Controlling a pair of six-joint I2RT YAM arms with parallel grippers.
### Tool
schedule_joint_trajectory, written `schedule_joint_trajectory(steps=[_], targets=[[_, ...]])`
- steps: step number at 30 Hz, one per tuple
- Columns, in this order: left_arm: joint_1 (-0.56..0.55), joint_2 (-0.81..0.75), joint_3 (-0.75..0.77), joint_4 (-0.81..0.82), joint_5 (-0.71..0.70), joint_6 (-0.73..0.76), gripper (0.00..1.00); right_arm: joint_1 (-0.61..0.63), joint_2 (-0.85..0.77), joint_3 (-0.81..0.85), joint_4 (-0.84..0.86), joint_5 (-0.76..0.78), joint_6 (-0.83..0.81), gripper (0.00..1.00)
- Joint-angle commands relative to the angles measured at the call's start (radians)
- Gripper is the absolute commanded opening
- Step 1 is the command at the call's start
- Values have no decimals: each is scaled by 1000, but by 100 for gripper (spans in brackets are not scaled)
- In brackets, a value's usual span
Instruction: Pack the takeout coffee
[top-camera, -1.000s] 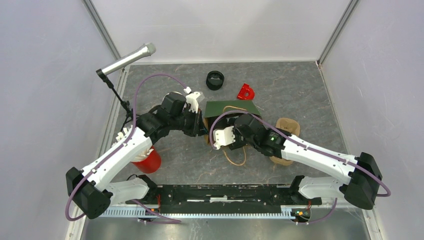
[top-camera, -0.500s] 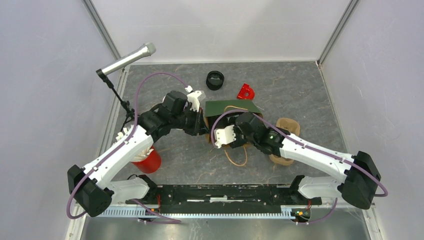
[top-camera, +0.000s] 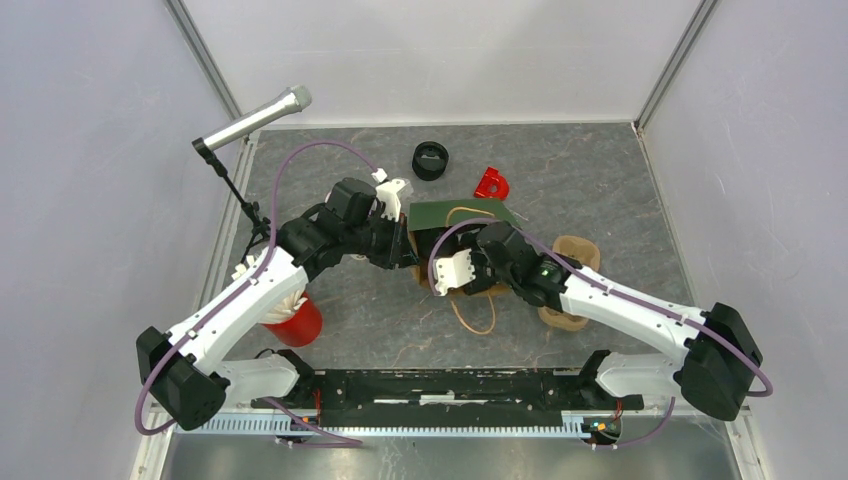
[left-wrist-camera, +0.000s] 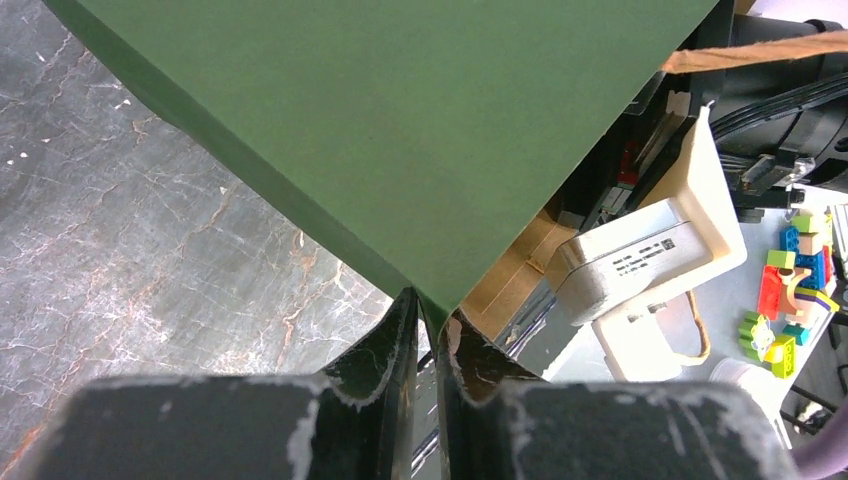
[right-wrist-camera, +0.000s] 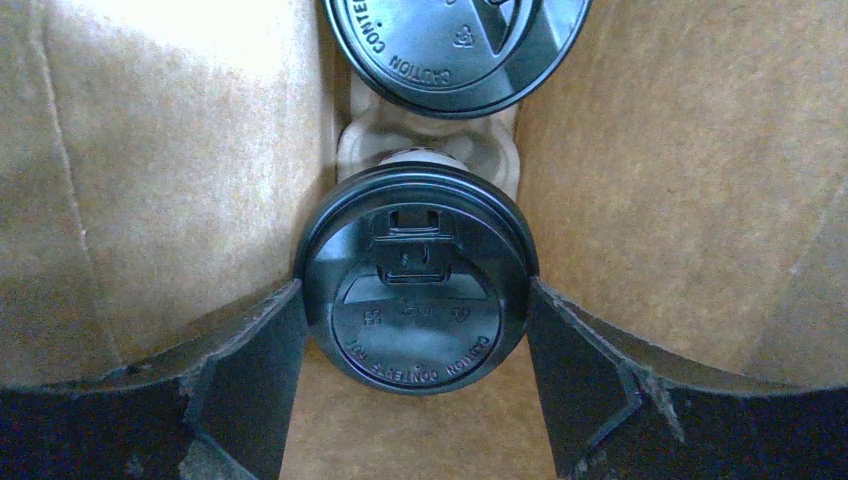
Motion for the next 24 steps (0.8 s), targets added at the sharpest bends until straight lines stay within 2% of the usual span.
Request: schedule_joint_trajectory(steps=[1,24], targets=[[-4,1,47,-2,38,37,17,-5,-6,-23,49,-23,-37,51],[-4,5,49,-8,51,31,17,-18,36,-46,122,-11,-58,50]])
